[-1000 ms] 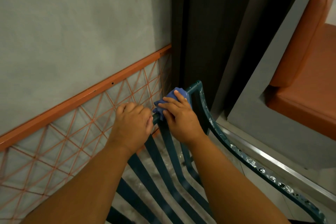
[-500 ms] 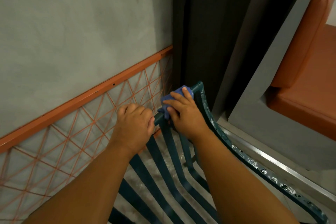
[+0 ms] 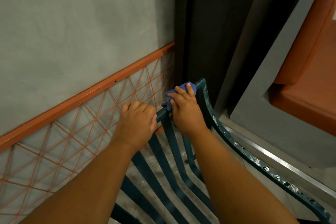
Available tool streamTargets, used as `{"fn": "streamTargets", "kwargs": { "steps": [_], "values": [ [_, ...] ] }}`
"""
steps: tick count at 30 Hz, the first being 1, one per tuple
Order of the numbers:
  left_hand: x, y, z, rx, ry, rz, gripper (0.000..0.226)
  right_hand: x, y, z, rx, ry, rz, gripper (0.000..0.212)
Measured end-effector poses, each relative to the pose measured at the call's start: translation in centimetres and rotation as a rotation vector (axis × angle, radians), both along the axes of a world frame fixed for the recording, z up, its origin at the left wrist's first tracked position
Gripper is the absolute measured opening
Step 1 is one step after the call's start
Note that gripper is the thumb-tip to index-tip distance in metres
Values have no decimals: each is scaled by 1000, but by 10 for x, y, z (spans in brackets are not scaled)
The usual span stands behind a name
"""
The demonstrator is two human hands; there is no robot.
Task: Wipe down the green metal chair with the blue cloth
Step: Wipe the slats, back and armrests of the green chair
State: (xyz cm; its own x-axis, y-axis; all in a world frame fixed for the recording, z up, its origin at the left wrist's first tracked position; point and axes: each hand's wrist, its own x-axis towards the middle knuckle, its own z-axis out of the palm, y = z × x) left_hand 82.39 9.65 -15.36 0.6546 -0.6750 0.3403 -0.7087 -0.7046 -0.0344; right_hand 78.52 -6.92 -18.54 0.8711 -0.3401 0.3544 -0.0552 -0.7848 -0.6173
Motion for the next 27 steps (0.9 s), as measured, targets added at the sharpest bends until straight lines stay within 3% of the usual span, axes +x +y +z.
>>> {"fn": "streamTargets", "kwargs": {
  "steps": [5, 13, 19, 22, 25, 27],
  "values": [
    [-2, 2, 2, -11, -17, 1, 15, -13, 9, -17, -29, -114, 91, 31],
    [10, 0, -13, 71, 35, -150, 45, 21, -36, 9, -72, 135, -173, 32],
    [10, -1, -11, 131, -36, -155, 48, 6, -34, 9, -110, 25, -10, 33],
    [12, -2, -13, 135, -61, -158, 49, 22, -50, 12, -127, 182, -106, 38],
    [11, -1, -13, 144, -71, -155, 49, 43, -40, 6, -204, 303, -154, 61],
    [11, -1, -13, 141, -69, -159, 48, 41, -32, 1, -165, 173, -138, 52]
  ]
}}
